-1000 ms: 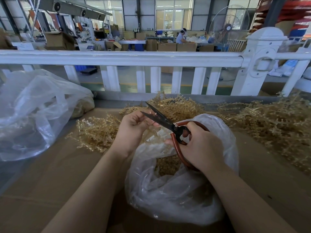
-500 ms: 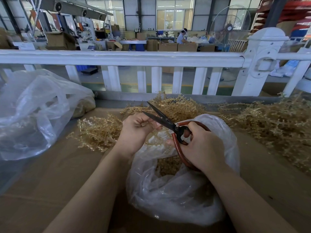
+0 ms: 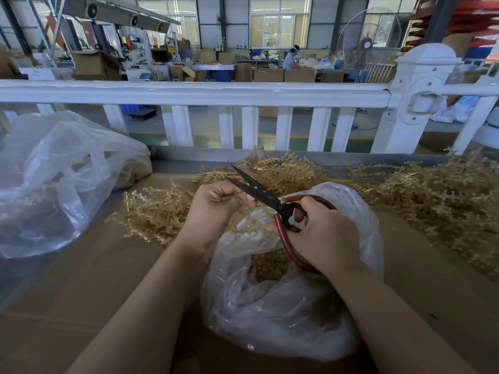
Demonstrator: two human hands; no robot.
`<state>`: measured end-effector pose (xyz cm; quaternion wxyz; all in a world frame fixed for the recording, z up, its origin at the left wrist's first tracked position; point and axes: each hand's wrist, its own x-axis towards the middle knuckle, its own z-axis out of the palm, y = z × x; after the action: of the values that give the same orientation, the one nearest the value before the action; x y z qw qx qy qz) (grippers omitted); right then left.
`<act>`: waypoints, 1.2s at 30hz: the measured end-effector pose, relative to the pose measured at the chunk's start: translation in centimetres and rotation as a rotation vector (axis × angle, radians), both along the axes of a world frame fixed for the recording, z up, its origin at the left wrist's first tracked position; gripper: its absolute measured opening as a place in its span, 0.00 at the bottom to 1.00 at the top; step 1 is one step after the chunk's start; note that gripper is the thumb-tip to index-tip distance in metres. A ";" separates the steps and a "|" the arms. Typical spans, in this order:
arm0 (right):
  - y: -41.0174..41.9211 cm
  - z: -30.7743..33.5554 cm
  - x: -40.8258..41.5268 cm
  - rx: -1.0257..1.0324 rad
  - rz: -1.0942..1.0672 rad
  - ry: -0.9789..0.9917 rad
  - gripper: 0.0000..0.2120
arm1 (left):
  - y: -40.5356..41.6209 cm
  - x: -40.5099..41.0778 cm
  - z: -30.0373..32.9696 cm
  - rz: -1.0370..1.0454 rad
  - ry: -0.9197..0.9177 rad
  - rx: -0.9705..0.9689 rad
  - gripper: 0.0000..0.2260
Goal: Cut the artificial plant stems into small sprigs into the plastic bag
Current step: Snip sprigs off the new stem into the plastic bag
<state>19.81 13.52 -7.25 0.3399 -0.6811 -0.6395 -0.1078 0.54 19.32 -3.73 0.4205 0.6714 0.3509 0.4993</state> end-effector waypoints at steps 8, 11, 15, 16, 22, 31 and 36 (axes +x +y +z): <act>0.0 0.2 -0.1 -0.023 0.022 -0.065 0.24 | -0.2 -0.4 0.3 0.040 0.166 -0.036 0.11; 0.2 0.1 0.1 -0.036 0.016 -0.074 0.22 | -0.4 -0.3 0.5 0.044 0.195 -0.024 0.07; 0.1 0.2 0.0 -0.042 0.007 -0.083 0.23 | -0.5 -0.4 0.7 0.037 0.161 -0.061 0.09; 0.0 0.2 -0.1 -0.035 0.008 -0.078 0.23 | -0.5 -0.4 0.7 0.034 0.157 -0.062 0.09; -0.1 0.3 -0.2 -0.041 0.015 -0.042 0.22 | -0.6 -0.5 0.9 -0.047 0.136 -0.002 0.15; -0.1 0.2 0.0 -0.015 0.059 -0.015 0.23 | 0.1 -0.5 0.3 -0.081 0.127 0.058 0.05; -0.2 -0.2 0.0 0.009 0.100 0.111 0.24 | 0.5 -0.6 -0.1 -0.084 0.130 0.021 0.03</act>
<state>19.79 13.32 -7.43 0.3830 -0.6518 -0.6523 -0.0556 -0.04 19.87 -3.78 0.4102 0.7211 0.3436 0.4402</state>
